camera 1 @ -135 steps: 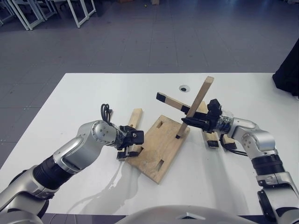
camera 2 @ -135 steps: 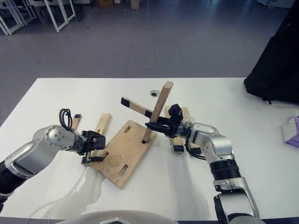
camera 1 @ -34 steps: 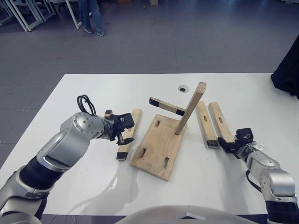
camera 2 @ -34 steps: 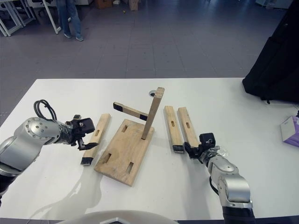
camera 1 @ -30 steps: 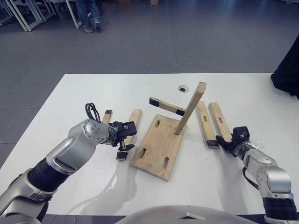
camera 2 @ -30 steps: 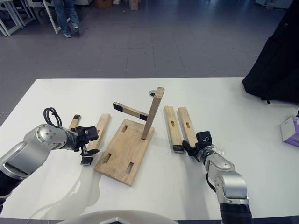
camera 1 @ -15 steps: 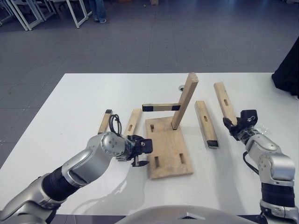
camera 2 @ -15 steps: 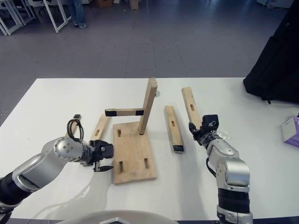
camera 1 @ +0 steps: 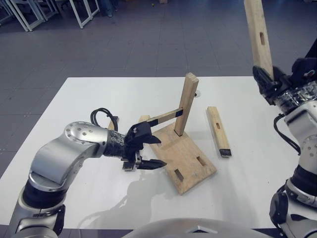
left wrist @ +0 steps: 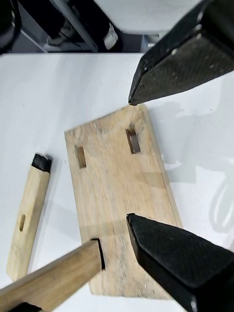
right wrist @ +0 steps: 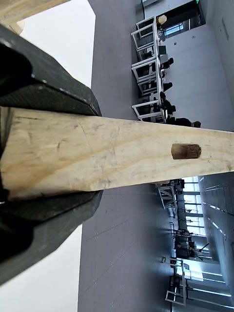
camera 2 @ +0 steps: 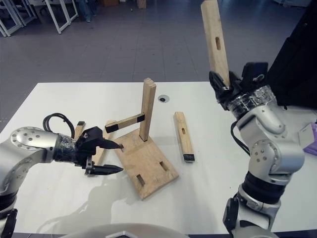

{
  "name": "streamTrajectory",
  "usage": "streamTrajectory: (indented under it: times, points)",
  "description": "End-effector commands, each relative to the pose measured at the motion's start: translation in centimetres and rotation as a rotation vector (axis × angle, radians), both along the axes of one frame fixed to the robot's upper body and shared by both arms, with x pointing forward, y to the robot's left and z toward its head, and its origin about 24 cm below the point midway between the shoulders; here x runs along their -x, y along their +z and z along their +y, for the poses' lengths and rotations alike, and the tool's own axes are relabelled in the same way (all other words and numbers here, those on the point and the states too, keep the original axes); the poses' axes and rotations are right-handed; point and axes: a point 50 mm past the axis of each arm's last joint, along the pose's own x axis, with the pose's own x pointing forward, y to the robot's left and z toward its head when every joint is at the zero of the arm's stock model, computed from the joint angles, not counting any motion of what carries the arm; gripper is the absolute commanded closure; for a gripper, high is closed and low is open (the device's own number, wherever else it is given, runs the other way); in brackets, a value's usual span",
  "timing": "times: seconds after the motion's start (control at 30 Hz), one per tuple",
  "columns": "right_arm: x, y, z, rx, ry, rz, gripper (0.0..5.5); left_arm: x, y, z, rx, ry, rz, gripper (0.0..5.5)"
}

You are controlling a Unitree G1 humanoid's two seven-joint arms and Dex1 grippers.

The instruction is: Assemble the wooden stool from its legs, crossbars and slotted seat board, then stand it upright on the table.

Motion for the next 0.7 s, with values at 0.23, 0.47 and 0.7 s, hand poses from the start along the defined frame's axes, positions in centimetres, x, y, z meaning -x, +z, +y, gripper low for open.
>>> streamTrajectory:
  times: [0.23,0.47,0.7]
  points:
    - [3.6,4.6,6.1,-0.262,0.846,-0.070,3.48,-4.9,9.0,2.4,0.993,0.070,0.086,1.38]
    - [3.6,4.5,8.7,-0.298,1.071,0.018,3.48,-5.4,6.8,1.5,1.001,0.081,0.242,1.38]
    - [3.9,2.5,10.8,-0.342,1.135,0.095,3.48,-5.7,7.7,0.1,1.032,0.024,0.250,1.38]
